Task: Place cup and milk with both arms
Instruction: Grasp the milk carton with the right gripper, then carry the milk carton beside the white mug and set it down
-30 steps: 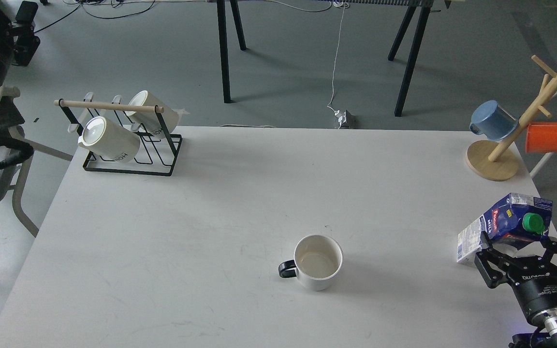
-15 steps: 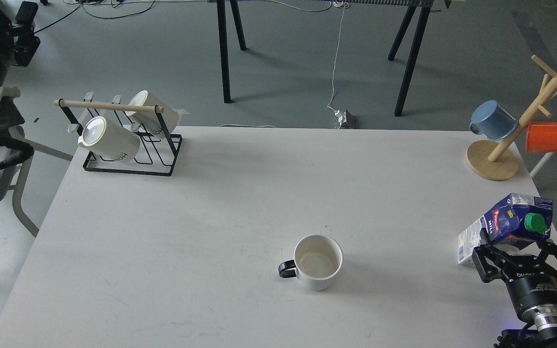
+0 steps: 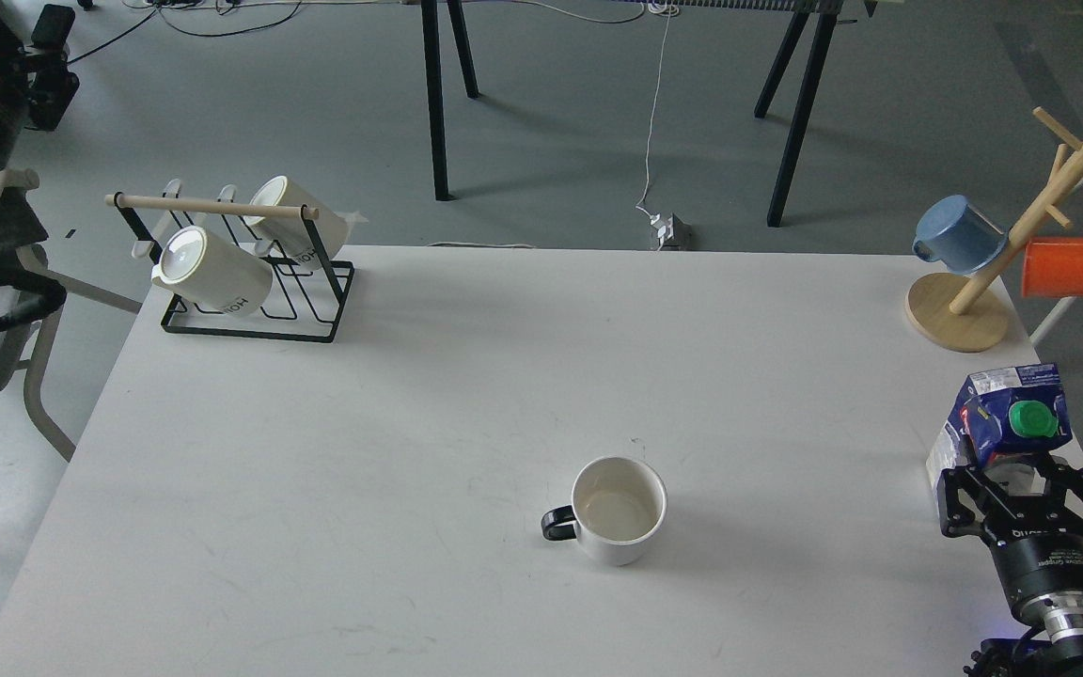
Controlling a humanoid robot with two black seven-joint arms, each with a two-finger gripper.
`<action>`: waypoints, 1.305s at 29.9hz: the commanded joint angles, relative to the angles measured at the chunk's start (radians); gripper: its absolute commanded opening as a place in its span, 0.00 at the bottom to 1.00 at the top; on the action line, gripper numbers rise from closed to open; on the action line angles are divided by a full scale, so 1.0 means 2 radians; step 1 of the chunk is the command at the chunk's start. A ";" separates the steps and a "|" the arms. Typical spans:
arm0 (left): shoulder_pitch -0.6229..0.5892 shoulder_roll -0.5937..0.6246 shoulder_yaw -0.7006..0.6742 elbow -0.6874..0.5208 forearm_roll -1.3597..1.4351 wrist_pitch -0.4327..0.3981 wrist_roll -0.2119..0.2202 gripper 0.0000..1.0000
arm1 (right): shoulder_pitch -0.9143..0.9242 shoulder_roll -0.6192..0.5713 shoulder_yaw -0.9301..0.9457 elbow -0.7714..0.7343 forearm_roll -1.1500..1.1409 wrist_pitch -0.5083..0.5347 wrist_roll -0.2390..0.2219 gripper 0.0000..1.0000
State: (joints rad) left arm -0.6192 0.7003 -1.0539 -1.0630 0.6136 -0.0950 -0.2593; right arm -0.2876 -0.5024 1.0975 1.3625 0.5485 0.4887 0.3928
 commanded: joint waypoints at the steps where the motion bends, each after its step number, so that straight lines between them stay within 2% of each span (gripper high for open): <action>1: 0.001 0.000 0.000 0.000 0.000 0.000 0.000 1.00 | 0.001 0.000 0.000 0.002 -0.010 0.000 0.000 0.46; 10: 0.002 0.001 0.000 0.000 0.001 0.000 0.000 1.00 | 0.002 0.016 -0.023 0.053 -0.052 0.000 -0.003 0.46; 20: 0.006 0.014 0.000 0.000 0.000 0.000 0.000 1.00 | 0.002 0.132 -0.098 0.060 -0.154 0.000 -0.004 0.46; 26: 0.007 0.014 0.000 0.000 0.000 0.000 0.000 1.00 | 0.005 0.201 -0.108 0.057 -0.211 0.000 -0.004 0.47; 39: 0.015 0.023 0.000 0.000 0.000 -0.001 0.000 1.00 | 0.012 0.221 -0.109 0.008 -0.213 0.000 -0.003 0.50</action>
State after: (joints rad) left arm -0.5918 0.7456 -1.0539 -1.0630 0.6136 -0.0966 -0.2593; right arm -0.2650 -0.0751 0.8844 1.4000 0.1255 0.4887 0.3866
